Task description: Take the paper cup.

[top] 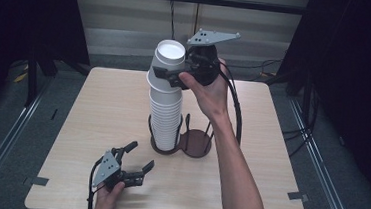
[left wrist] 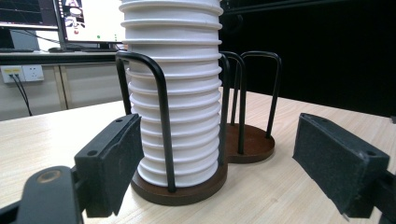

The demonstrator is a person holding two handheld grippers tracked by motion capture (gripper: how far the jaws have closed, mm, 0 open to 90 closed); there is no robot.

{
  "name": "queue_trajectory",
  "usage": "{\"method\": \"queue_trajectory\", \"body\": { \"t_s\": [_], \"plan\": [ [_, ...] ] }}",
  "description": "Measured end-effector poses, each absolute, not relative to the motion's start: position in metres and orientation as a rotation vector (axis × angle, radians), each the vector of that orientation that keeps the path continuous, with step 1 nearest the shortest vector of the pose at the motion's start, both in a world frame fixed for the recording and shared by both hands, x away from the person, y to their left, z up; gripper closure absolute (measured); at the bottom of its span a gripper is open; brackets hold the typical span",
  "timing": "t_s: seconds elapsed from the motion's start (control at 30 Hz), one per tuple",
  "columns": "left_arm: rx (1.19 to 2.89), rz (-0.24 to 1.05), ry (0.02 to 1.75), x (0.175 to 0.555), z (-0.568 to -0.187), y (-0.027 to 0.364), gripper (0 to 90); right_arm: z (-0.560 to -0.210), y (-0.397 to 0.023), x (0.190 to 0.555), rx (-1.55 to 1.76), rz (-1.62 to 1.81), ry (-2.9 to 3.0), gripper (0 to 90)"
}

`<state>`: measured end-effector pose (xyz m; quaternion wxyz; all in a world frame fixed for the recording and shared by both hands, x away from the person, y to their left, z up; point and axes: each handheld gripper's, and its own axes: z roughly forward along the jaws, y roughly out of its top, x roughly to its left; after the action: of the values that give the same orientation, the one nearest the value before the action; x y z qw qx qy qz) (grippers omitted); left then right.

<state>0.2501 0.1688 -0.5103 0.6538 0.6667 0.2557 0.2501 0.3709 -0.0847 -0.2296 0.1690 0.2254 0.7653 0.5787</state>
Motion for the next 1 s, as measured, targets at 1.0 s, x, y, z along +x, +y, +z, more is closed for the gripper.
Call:
{"method": "queue_trajectory", "body": {
  "t_s": [1.0],
  "plan": [
    [1.511, 0.566, 0.581, 0.25, -0.51, 0.169, 15.7, -0.209, -0.107, 0.36, 0.64, 1.842, 2.055, 20.5]
  ]
}}
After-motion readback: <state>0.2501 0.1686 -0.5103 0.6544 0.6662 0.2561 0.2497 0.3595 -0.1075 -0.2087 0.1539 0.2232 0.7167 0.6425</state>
